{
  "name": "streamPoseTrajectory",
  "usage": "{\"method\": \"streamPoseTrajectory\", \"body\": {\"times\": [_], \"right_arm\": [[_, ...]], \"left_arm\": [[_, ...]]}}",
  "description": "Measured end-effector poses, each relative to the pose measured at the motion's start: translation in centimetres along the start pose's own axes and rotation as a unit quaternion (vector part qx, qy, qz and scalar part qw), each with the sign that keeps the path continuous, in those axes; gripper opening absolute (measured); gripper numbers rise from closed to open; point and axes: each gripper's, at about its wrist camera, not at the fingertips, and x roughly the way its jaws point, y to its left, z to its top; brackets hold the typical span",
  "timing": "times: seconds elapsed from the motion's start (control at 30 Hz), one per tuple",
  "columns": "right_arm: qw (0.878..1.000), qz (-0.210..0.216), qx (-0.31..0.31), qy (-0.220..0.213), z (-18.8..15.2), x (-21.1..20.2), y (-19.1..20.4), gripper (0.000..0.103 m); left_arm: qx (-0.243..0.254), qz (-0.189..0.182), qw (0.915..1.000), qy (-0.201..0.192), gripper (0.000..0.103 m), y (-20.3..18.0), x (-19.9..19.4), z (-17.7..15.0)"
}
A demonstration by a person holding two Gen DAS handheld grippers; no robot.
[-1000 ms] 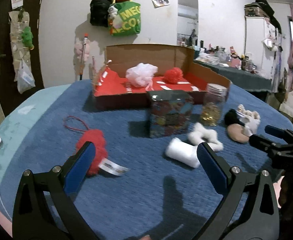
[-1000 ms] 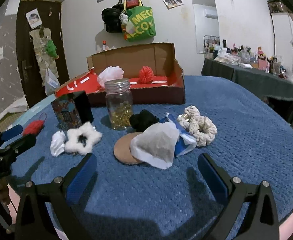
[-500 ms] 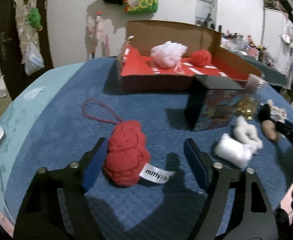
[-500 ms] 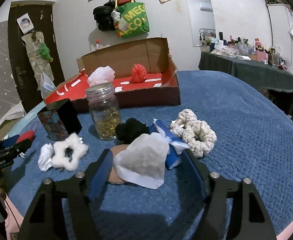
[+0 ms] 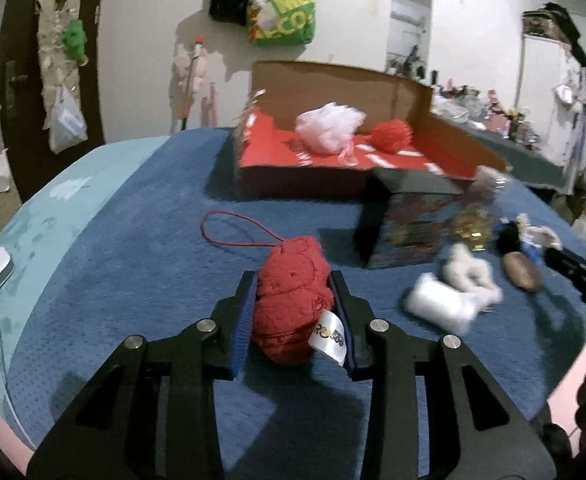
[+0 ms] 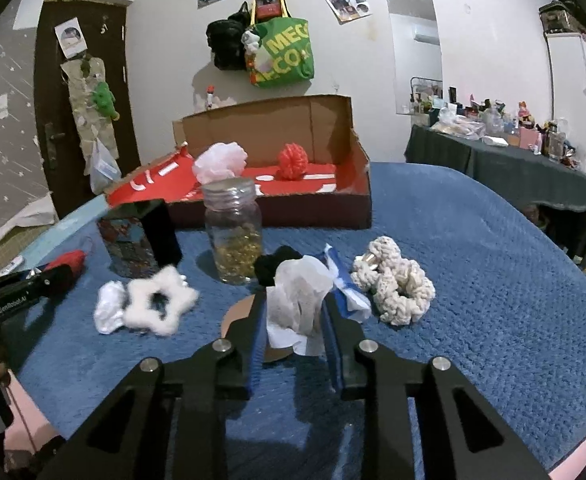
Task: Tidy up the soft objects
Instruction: 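Grasp the red yarn ball with the left tool while the right tool grasps the white tissue pouch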
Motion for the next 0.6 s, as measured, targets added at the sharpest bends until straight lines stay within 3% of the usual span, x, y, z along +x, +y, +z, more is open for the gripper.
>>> {"method": "streamPoseTrajectory", "body": {"times": [0.33,0.6], "right_arm": [[0.999,0.048,-0.016,-0.006,-0.1,-1.3,2.3,0.028],[0.999,0.05,-0.019,-0.003,-0.2,-1.3,2.7,0.028]], "left_arm": [[0.04,-0.072,0.9965,-0.013,0.033,-4.6,-2.0,-0.3],[0.043,-0.073,0.9963,-0.011,0.033,-5.6,-2.2,-0.3]]}}
